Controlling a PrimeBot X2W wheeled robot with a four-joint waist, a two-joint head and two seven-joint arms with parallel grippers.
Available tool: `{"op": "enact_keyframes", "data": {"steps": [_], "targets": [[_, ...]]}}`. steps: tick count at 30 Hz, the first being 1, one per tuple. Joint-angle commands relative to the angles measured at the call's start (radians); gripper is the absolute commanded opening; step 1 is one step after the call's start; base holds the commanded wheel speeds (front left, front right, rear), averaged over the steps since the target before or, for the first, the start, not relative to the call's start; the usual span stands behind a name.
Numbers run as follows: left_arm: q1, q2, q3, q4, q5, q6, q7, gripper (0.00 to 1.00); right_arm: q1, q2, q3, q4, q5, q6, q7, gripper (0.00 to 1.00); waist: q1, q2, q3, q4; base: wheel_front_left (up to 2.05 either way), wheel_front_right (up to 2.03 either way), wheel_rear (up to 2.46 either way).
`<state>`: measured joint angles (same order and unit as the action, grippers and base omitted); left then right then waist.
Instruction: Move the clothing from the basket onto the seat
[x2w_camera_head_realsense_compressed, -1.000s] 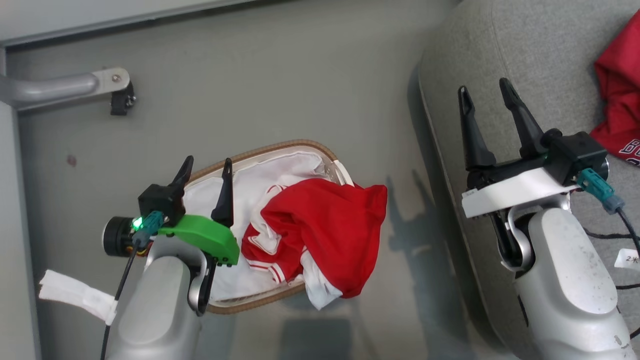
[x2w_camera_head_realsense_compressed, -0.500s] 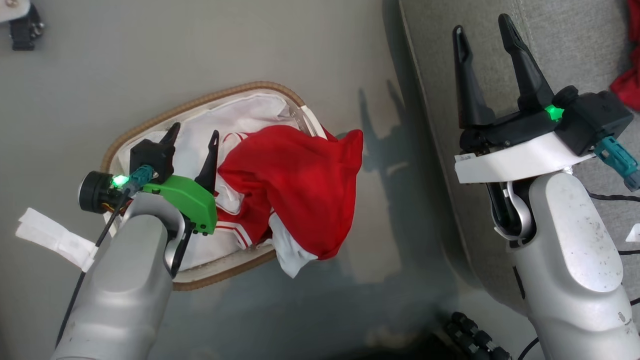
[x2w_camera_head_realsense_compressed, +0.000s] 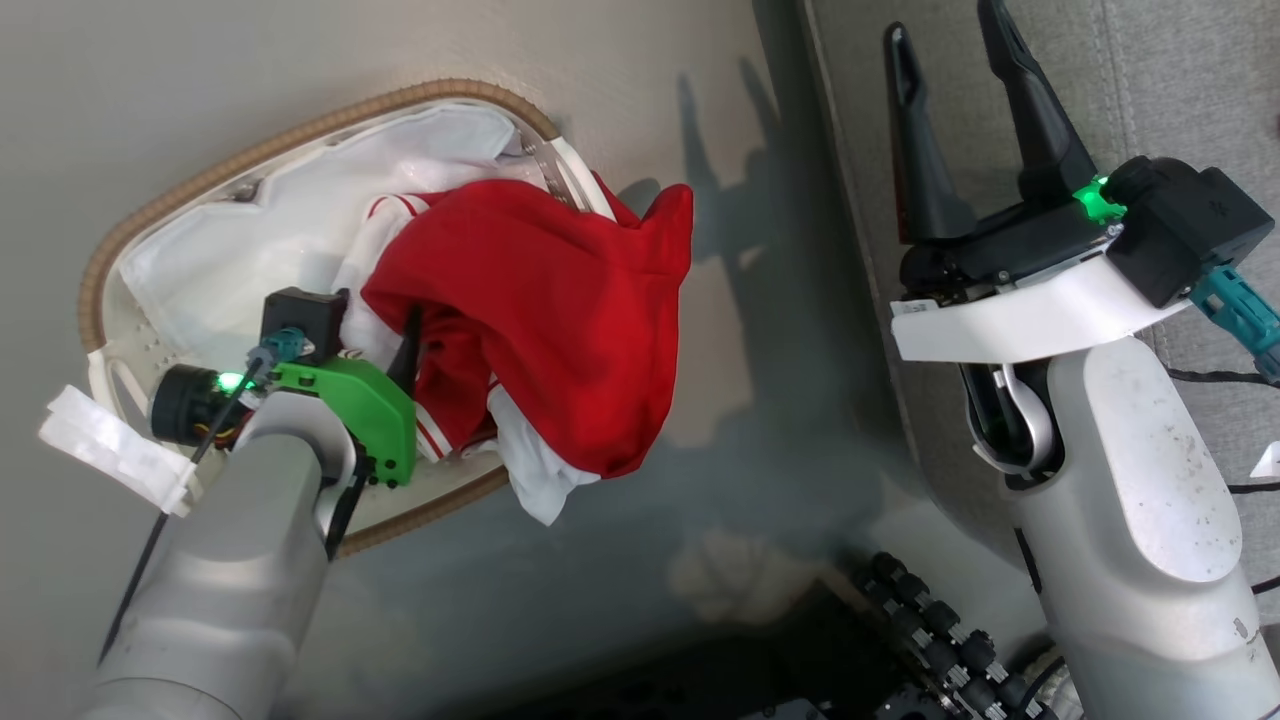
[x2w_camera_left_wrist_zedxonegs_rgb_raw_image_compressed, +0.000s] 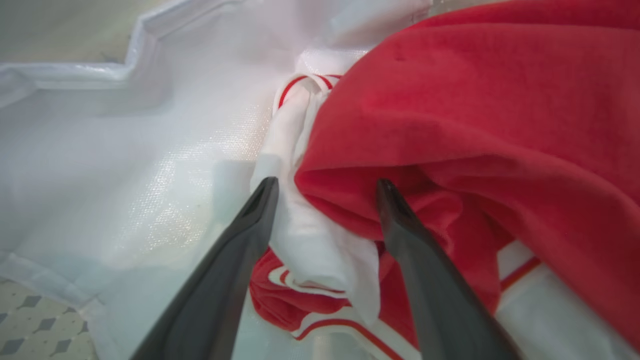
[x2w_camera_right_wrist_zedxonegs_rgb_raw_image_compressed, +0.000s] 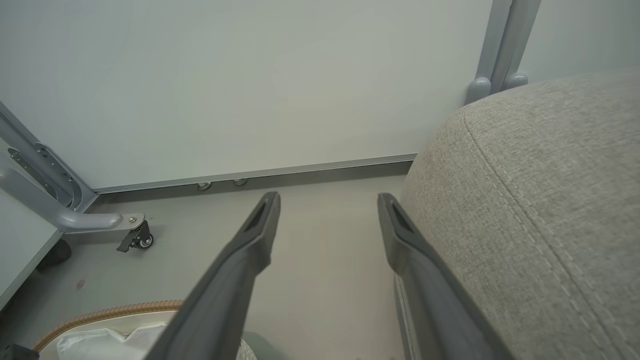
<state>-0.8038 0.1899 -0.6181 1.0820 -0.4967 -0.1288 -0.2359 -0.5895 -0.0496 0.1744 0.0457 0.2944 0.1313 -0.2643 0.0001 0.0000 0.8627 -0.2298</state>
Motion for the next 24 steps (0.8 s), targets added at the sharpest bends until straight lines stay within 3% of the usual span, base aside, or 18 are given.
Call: {"op": "enact_keyframes", "data": {"steps": [1,15,16,17,18,24], "targets": [[-0.028,0.013,-0.016,0.010,-0.019,-0.003,0.005,1.00,-0.012,-0.003,0.005,-0.009,0.007,-0.001,0.000,1.00,-0.0001,0.0000,0.026,-0.011,0.00,0.00,0.00],[-0.088,0.034,-0.199,-0.023,-0.192,-0.003,0.051,1.00,-0.034,-0.003,0.032,-0.056,0.016,-0.001,0.000,1.00,-0.0001,0.0000,0.069,-0.014,0.00,0.00,0.00],[-0.091,0.040,-0.215,-0.033,-0.211,-0.003,0.053,0.52,-0.035,-0.003,0.034,-0.055,0.016,-0.001,0.000,1.00,-0.0001,0.0000,0.070,-0.015,0.00,0.00,0.00],[-0.095,0.046,-0.230,-0.040,-0.223,-0.003,0.055,0.13,-0.035,-0.003,0.034,-0.054,0.016,-0.001,0.000,1.00,-0.0001,0.0000,0.070,-0.016,0.00,0.00,0.00],[-0.096,0.052,-0.248,-0.044,-0.239,-0.003,0.056,0.00,-0.034,-0.003,0.035,-0.050,0.017,-0.001,0.000,1.00,-0.0001,0.0000,0.069,-0.017,0.00,0.00,0.00],[-0.075,0.064,-0.320,-0.054,-0.302,-0.003,0.017,0.00,-0.015,-0.003,0.030,-0.024,0.017,-0.001,0.000,1.00,-0.0001,0.0000,0.026,-0.020,0.00,0.00,0.00]]}}
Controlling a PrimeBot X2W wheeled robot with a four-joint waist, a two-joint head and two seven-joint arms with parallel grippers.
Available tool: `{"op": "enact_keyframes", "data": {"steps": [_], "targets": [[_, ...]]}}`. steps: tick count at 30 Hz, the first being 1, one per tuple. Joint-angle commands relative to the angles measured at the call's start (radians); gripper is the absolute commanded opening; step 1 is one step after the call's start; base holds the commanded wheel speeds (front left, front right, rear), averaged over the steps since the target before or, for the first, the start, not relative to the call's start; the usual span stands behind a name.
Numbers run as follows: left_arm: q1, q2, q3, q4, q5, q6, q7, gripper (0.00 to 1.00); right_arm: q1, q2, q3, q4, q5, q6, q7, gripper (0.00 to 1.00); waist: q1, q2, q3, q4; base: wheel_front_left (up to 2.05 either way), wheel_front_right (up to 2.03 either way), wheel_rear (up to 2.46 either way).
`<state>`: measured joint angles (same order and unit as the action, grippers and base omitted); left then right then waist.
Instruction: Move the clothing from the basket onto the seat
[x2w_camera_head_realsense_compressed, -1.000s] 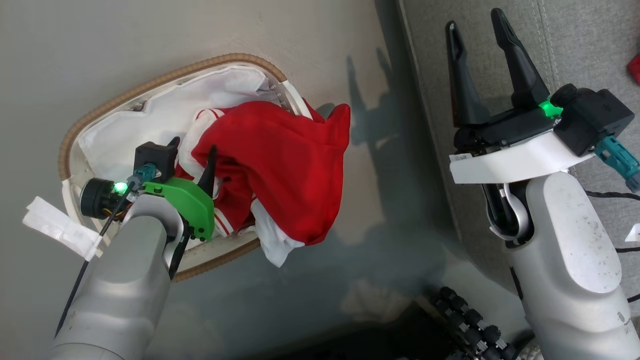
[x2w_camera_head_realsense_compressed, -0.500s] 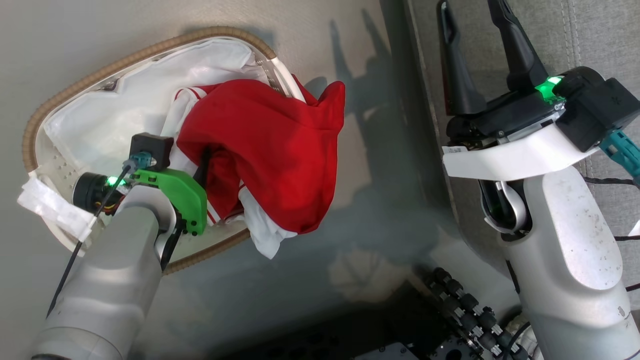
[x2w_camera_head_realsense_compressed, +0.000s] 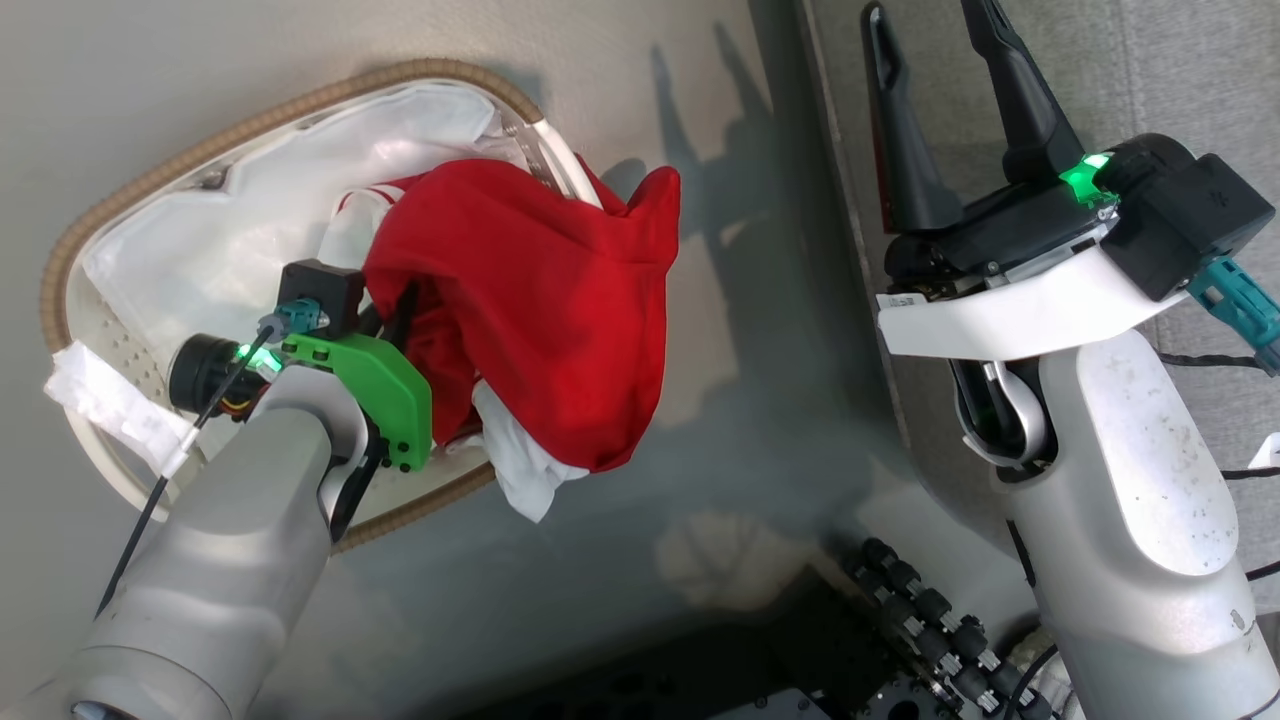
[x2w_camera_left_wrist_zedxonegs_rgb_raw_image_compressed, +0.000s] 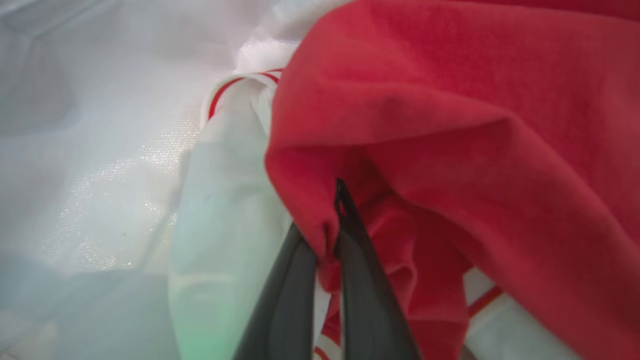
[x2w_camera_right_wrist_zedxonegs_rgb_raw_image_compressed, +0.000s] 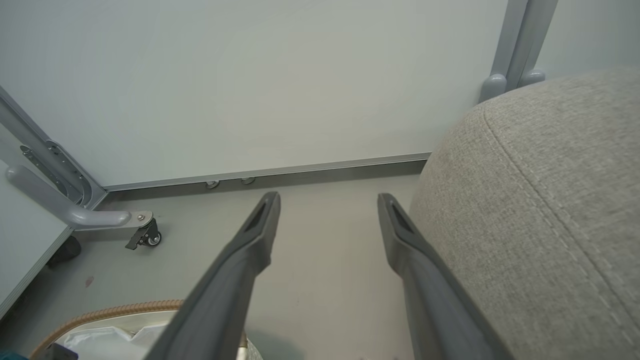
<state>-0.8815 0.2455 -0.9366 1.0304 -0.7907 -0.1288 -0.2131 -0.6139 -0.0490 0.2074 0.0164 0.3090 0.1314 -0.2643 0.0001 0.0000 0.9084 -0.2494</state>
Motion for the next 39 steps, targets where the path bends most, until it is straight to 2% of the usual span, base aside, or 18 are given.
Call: {"op": "enact_keyframes", "data": {"steps": [1,6,12,22,31,39], "targets": [[0.012,0.010,-0.009,0.000,-0.017,-0.003,-0.012,0.00,0.012,-0.003,-0.004,0.009,0.002,-0.001,0.000,1.00,-0.0001,0.0000,-0.031,0.001,0.00,0.00,0.00],[0.054,0.004,-0.032,0.030,-0.043,-0.003,-0.045,0.00,0.035,-0.003,-0.007,0.039,-0.005,-0.001,0.000,1.00,-0.0001,0.0000,-0.112,0.011,0.00,0.00,0.00],[0.106,-0.017,0.009,0.018,-0.041,-0.003,-0.052,0.00,0.072,-0.004,-0.018,0.074,-0.019,-0.001,0.000,1.00,-0.0001,0.0000,-0.223,0.031,0.00,0.00,0.00],[0.253,-0.048,0.206,-0.104,0.063,0.005,-0.051,0.00,0.162,-0.004,-0.030,0.139,-0.038,-0.001,0.000,1.00,-0.0001,0.0000,-0.418,0.085,0.00,0.00,0.00],[0.406,-0.094,0.388,-0.256,0.216,0.005,-0.051,0.00,0.253,-0.004,-0.026,0.188,-0.050,-0.001,0.000,1.00,-0.0001,0.0000,-0.575,0.129,0.00,0.00,0.00],[0.489,-0.137,0.494,-0.381,0.309,-0.002,-0.051,0.00,0.330,-0.004,-0.037,0.218,-0.048,-0.001,0.000,1.00,-0.0001,0.0000,-0.682,0.151,0.00,0.00,0.00]]}}
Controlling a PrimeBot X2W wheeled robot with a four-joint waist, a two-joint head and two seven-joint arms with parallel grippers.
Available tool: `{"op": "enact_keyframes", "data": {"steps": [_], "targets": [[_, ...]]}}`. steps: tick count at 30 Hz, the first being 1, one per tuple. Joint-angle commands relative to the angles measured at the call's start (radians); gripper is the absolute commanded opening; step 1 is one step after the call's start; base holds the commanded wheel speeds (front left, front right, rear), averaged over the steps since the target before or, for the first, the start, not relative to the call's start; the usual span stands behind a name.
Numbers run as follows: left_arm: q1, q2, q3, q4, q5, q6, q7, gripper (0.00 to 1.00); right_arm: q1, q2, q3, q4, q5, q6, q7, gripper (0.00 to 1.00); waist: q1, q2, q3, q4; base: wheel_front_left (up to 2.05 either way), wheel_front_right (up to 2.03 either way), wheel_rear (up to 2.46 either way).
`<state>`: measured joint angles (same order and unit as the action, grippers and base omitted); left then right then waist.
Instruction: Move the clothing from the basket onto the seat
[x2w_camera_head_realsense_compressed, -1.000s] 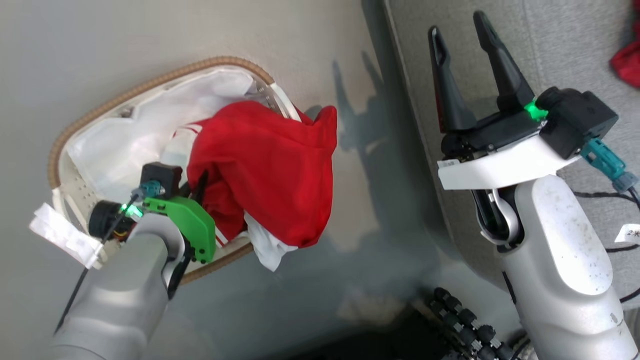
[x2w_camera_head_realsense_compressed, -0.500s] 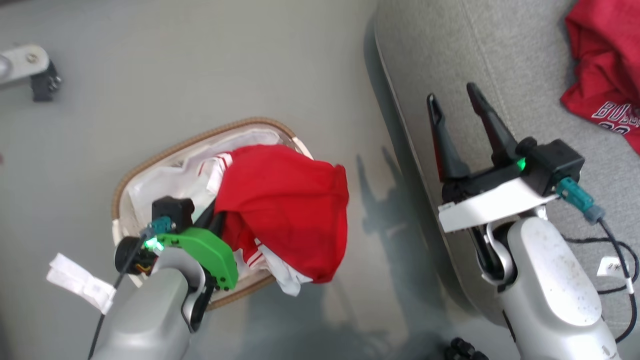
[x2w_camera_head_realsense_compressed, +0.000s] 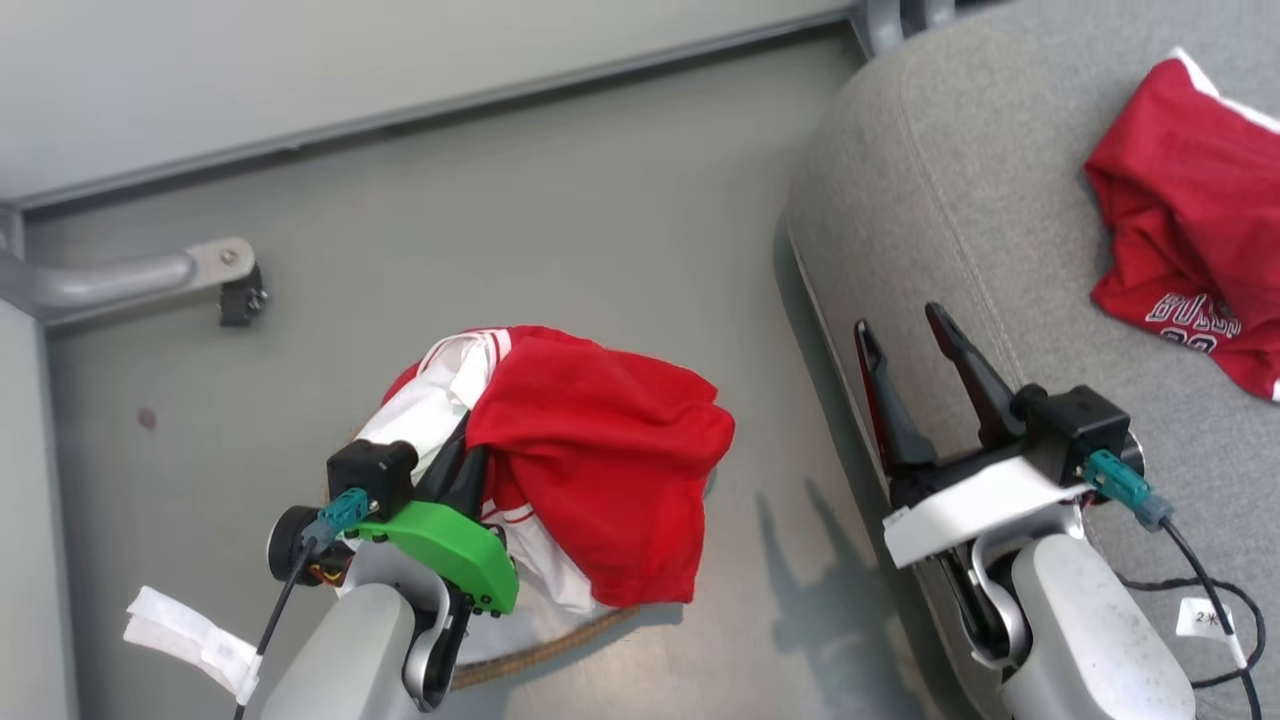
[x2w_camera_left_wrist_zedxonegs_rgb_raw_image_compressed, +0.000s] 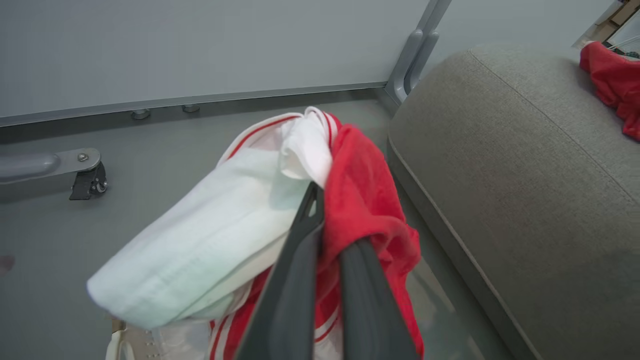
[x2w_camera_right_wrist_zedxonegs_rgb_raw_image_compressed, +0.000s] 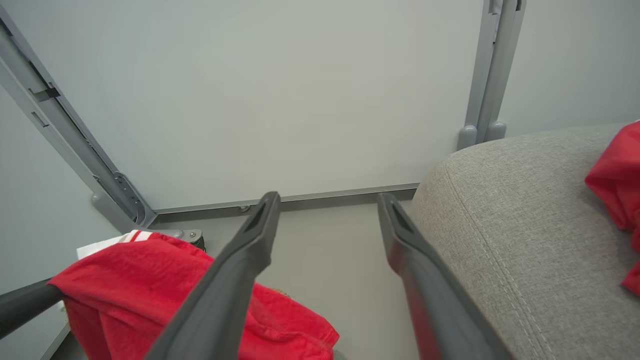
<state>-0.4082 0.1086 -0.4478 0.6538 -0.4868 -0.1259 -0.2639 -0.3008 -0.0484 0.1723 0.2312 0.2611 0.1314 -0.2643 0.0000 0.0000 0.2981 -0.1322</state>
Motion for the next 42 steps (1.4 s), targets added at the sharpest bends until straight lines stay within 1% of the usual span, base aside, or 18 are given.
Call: {"op": "enact_keyframes", "data": {"steps": [1,5,16,23,28,32,34,39,42], "targets": [[0.021,-0.004,0.014,-0.017,0.013,-0.004,-0.001,0.00,0.026,-0.004,-0.002,0.007,-0.001,-0.001,0.000,1.00,0.0000,0.0000,-0.081,0.035,0.00,0.00,0.00],[0.037,-0.020,0.041,-0.075,0.037,-0.006,-0.001,0.00,0.058,-0.004,-0.002,0.020,-0.010,-0.001,0.000,1.00,0.0000,0.0000,-0.130,0.039,0.00,0.00,0.00],[0.021,-0.040,0.067,-0.219,0.014,-0.007,-0.001,0.00,0.141,-0.004,-0.004,0.050,-0.016,-0.001,0.000,1.00,0.0000,0.0000,-0.225,0.056,0.00,0.00,0.00],[0.000,-0.047,0.051,-0.283,0.007,-0.007,-0.001,0.00,0.191,-0.004,0.003,0.072,-0.024,-0.001,0.000,1.00,0.0000,0.0000,-0.269,0.075,0.00,0.00,0.00],[-0.003,-0.052,0.042,-0.292,0.008,-0.006,-0.001,0.00,0.210,-0.004,0.029,0.083,-0.042,-0.001,0.000,1.00,0.0000,0.0000,-0.278,0.088,0.00,0.00,0.00],[-0.003,-0.055,0.020,-0.290,0.016,-0.006,-0.001,0.00,0.198,-0.004,0.095,0.103,-0.081,-0.001,0.000,1.00,0.0000,0.0000,-0.280,0.104,0.00,0.00,0.00],[-0.001,-0.055,0.008,-0.287,0.016,-0.006,-0.001,0.00,0.175,-0.004,0.150,0.126,-0.091,-0.001,0.000,1.00,0.0000,0.0000,-0.281,0.115,0.00,0.00,0.00],[-0.002,-0.057,-0.034,-0.283,-0.001,-0.006,-0.001,0.00,0.080,-0.004,0.285,0.183,-0.120,-0.001,0.000,1.00,0.0000,0.0000,-0.275,0.144,0.00,0.00,0.00],[-0.015,-0.056,-0.059,-0.286,-0.018,-0.006,-0.001,0.00,0.001,-0.004,0.345,0.223,-0.122,-0.001,0.000,1.00,0.0000,0.0000,-0.265,0.163,0.00,0.00,0.00]]}}
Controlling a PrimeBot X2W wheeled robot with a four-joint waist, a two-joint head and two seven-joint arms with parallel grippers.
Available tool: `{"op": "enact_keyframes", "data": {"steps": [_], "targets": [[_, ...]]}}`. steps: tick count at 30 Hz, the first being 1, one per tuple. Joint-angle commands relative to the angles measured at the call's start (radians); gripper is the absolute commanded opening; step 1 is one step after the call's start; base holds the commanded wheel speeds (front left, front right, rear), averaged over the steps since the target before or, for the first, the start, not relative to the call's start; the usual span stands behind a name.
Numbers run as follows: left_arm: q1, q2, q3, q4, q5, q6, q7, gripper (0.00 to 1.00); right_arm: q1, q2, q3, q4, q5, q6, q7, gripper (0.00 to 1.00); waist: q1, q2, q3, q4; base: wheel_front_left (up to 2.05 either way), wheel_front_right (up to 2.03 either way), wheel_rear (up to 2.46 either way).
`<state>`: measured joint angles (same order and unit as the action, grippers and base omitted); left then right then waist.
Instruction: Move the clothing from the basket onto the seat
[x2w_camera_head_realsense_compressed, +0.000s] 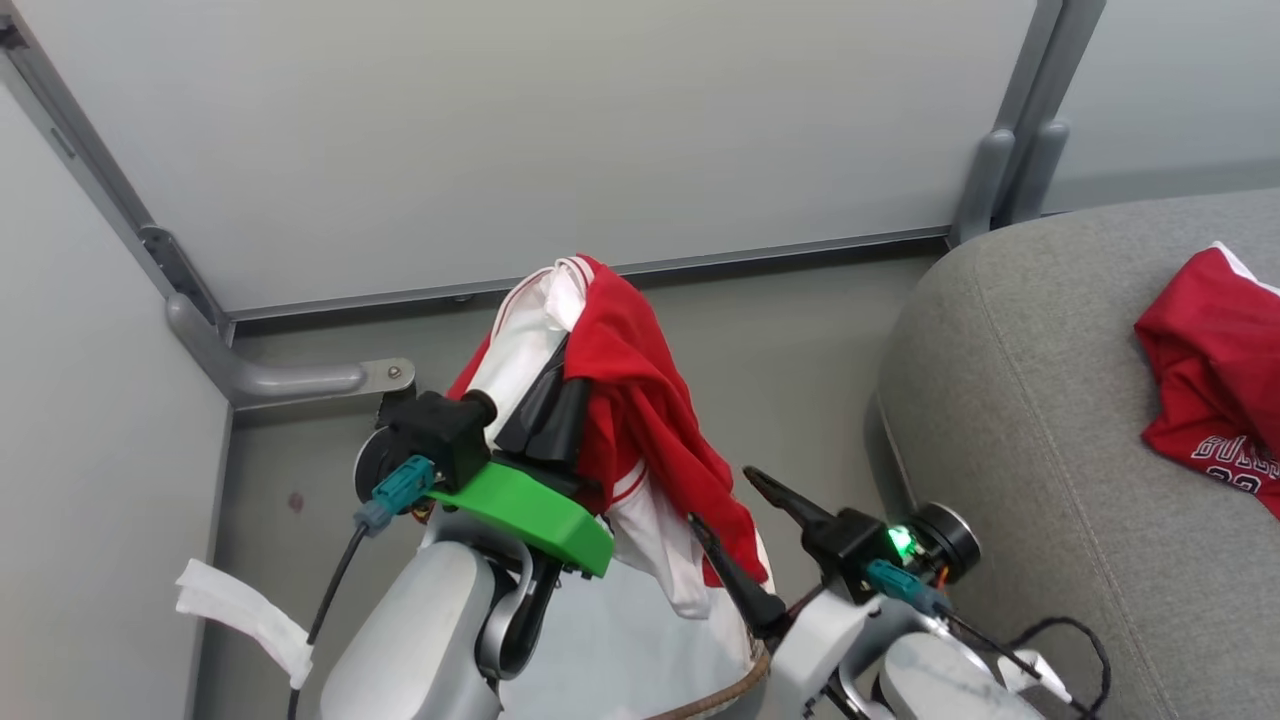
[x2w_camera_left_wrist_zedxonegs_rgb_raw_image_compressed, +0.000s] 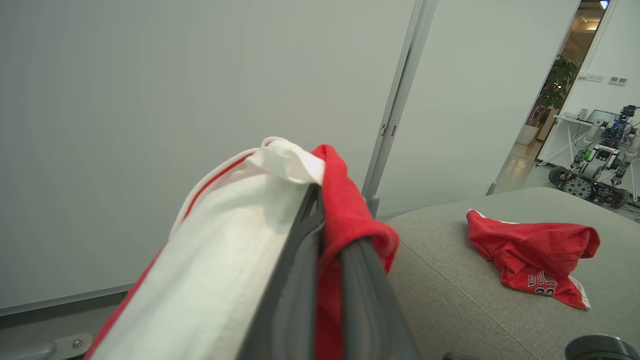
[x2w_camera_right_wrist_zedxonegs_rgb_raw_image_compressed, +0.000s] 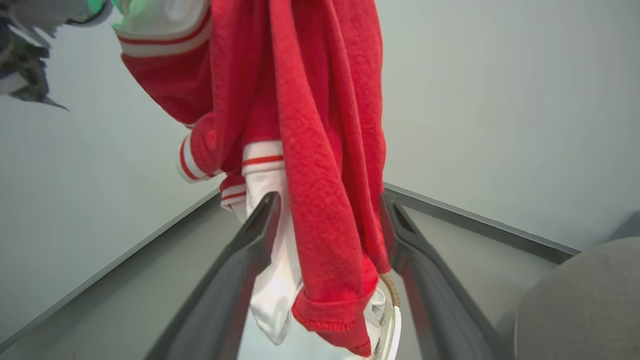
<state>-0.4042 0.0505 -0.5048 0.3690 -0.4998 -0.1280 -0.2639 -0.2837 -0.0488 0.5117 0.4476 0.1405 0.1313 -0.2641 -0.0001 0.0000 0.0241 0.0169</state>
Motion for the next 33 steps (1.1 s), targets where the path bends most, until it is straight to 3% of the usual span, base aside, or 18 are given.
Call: {"op": "enact_keyframes", "data": {"steps": [1,10,11,12,14,24,29,31,33], "targets": [[-0.023,0.002,-0.011,-0.003,-0.010,-0.004,-0.001,0.00,-0.039,-0.004,0.021,0.017,0.000,-0.001,0.000,1.00,0.0001,0.0000,0.013,0.020,0.00,0.00,0.00],[-0.050,0.002,-0.084,-0.013,-0.046,0.001,-0.001,0.00,-0.172,-0.004,0.088,0.156,0.010,-0.001,0.000,1.00,0.0001,0.0000,0.030,0.080,0.00,0.00,0.00],[-0.052,0.001,-0.090,-0.015,-0.051,0.003,-0.001,0.00,-0.174,-0.004,0.087,0.172,0.015,-0.001,0.000,0.93,0.0001,0.0000,0.031,0.086,0.00,0.00,0.00],[-0.052,0.002,-0.095,-0.015,-0.055,0.004,-0.001,0.00,-0.174,-0.005,0.087,0.183,0.023,-0.001,0.000,0.59,0.0001,0.0000,0.032,0.090,0.00,0.00,0.00],[-0.056,0.002,-0.103,-0.018,-0.065,0.009,-0.001,0.00,-0.166,-0.003,0.089,0.210,0.039,-0.001,0.000,0.00,0.0001,0.0000,0.034,0.101,0.00,0.00,0.00],[-0.037,0.002,-0.079,-0.009,-0.055,0.020,-0.001,0.00,-0.097,-0.007,-0.027,0.251,0.103,-0.001,0.000,0.00,0.0001,0.0000,0.044,0.104,0.00,0.00,0.00],[-0.015,0.002,-0.052,0.003,-0.026,0.022,-0.001,0.00,-0.064,-0.006,-0.112,0.196,0.148,-0.001,0.000,0.00,0.0001,0.0000,0.046,0.082,0.00,0.00,0.00],[-0.002,0.002,-0.046,0.012,-0.007,0.021,-0.001,0.99,-0.054,-0.005,-0.140,0.152,0.157,-0.001,0.000,0.00,0.0001,0.0000,0.047,0.071,0.00,0.00,0.00],[0.008,0.002,-0.034,0.020,0.000,0.020,-0.001,1.00,-0.042,-0.005,-0.172,0.102,0.172,-0.001,0.000,0.00,0.0001,0.0000,0.048,0.059,0.00,0.00,0.00]]}}
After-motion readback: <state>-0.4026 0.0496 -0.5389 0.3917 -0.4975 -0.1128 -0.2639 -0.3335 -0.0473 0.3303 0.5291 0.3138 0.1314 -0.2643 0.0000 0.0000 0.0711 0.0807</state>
